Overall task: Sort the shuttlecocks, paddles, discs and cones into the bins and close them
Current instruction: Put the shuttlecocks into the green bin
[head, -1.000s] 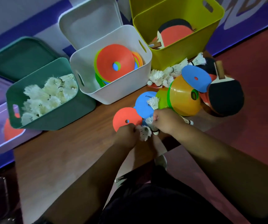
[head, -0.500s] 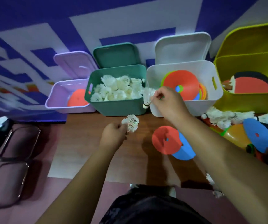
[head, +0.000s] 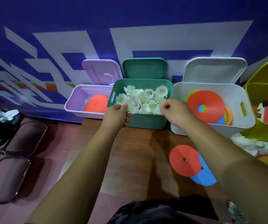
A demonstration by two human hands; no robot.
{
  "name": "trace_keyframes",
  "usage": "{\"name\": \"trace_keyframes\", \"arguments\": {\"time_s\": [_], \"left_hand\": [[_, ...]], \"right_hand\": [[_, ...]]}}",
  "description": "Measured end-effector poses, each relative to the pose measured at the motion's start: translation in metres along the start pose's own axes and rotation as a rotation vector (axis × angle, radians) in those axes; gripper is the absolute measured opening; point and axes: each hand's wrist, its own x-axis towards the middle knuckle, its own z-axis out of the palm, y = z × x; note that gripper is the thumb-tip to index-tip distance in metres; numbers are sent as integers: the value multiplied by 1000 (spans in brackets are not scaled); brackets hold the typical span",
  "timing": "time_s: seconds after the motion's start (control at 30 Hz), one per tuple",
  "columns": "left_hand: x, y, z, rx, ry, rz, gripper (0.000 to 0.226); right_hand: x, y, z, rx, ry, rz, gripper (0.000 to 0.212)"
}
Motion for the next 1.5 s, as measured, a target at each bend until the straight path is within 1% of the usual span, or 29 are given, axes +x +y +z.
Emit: {"name": "trace_keyframes", "arguments": {"time_s": [0.1, 0.17, 0.23, 0.3, 0.4, 0.6, 0.77, 0.87, 1.0, 1.13, 1.27, 1.4, 1.5], "left_hand": [[31, 32, -8, -131, -17, 15, 28], [47, 51, -9, -252, -106, 32, 29], [63, 59, -4, -304, -169, 20, 31], [77, 55, 5, -255, -179, -4, 35], [86, 38, 19, -184, -215, -37, 31], [71, 6, 36, -50, -423, 5, 21], [58, -3, 51, -1, -513, 30, 19], [52, -8, 66, 32, -587, 55, 20], [33, -15, 96, 129, -738, 86, 21], [8, -30, 133, 220, -895, 102, 20], [-24, -45, 167, 335, -1030, 155, 20], [-57, -54, 200, 443, -1113, 201, 22], [-82, -60, 225, 465, -1141, 134, 20]], "right_hand": [[-8, 8, 14, -43, -67, -10, 22], [-11, 11, 16, -34, -71, 15, 21], [-10, 13, 16, -14, -54, 48, 20], [-9, 14, 14, -3, -30, 71, 19], [-7, 13, 10, 32, -5, 106, 16], [-11, 11, 9, 76, 73, 156, 16], [-24, 16, 9, 134, 121, 270, 15], [-40, 27, 8, 203, 189, 374, 12], [-77, 49, 5, 214, 327, 485, 15], [-121, 73, -3, 164, 361, 588, 15], [-179, 96, -15, 192, 456, 705, 15], [-236, 127, -26, 177, 525, 838, 22], [-268, 152, -27, 164, 557, 893, 30]]}}
